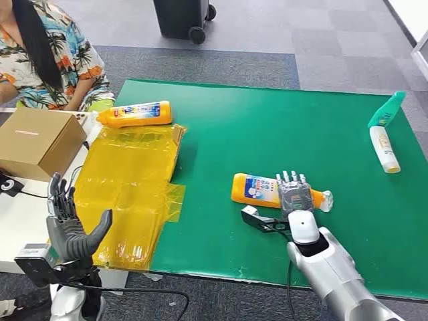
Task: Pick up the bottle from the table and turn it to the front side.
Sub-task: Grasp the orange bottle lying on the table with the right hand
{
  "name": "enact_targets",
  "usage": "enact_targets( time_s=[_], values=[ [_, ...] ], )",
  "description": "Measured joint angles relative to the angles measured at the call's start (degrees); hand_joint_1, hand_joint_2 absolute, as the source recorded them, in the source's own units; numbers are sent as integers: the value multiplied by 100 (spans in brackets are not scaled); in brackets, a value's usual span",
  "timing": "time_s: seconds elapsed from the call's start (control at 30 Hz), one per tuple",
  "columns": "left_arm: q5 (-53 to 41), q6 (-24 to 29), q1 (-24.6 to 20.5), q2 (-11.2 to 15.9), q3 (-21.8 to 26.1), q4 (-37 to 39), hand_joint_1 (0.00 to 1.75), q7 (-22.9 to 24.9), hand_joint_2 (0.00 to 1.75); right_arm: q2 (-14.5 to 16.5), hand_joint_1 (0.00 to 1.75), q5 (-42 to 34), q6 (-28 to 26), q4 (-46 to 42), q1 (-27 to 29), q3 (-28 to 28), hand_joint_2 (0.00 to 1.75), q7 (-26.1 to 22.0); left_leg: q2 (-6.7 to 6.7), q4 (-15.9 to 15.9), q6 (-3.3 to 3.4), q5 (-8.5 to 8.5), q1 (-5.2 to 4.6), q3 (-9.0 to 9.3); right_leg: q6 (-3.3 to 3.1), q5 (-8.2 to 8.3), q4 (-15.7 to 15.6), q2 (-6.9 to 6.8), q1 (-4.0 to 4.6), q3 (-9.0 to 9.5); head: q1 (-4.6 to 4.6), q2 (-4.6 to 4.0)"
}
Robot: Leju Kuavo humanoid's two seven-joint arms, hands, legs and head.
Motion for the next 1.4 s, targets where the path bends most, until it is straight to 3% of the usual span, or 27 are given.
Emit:
enact_targets(
  time_s=[0.2, 0.33, 0.67, 1.1, 1.23, 1.4],
  values=[
    [0, -15, -1, -3, 5, 0, 0, -4, 175, -40, 0, -23, 25, 4, 0, -81, 175, 30, 0, 0, 0, 1, 0, 3, 0, 0, 0, 0, 0, 1, 1, -1],
    [1, -38, -3, -3, 5, 0, 0, -10, 175, -53, 175, -62, 55, 37, -14, -168, 175, 9, 0, 0, 0, 1, 0, 3, 0, 0, 0, 0, 0, 2, 0, 1],
    [83, -103, -12, -9, 27, 0, 0, -48, 175, -26, 175, -309, -471, 345, -118, -209, 175, -714, 1, 0, 0, 1, 0, 3, -4, 4, 0, 0, 0, 2, 0, -1],
    [79, -56, -40, -51, 35, 2, 0, -50, 175, 301, 175, -582, -2336, 512, 26, -177, 175, -1078, 1, 0, 0, 1, 0, -2, -4, 3, 1, 0, 0, -4, 0, 0],
    [81, 4, -68, -51, -3, 3, 0, -50, 175, 434, 175, -1076, -2932, 406, 203, -274, 175, -1460, 1, 0, 0, 0, 0, -3, -4, 2, 1, 0, 0, -5, 0, 0],
    [91, 42, -107, -50, -87, 10, 0, -50, 175, 626, 175, -1868, -3180, 20, 478, -529, 175, -2100, 1, 0, -1, 0, 1, -3, -5, 1, 1, 0, 1, -7, 0, -1]
  ],
)
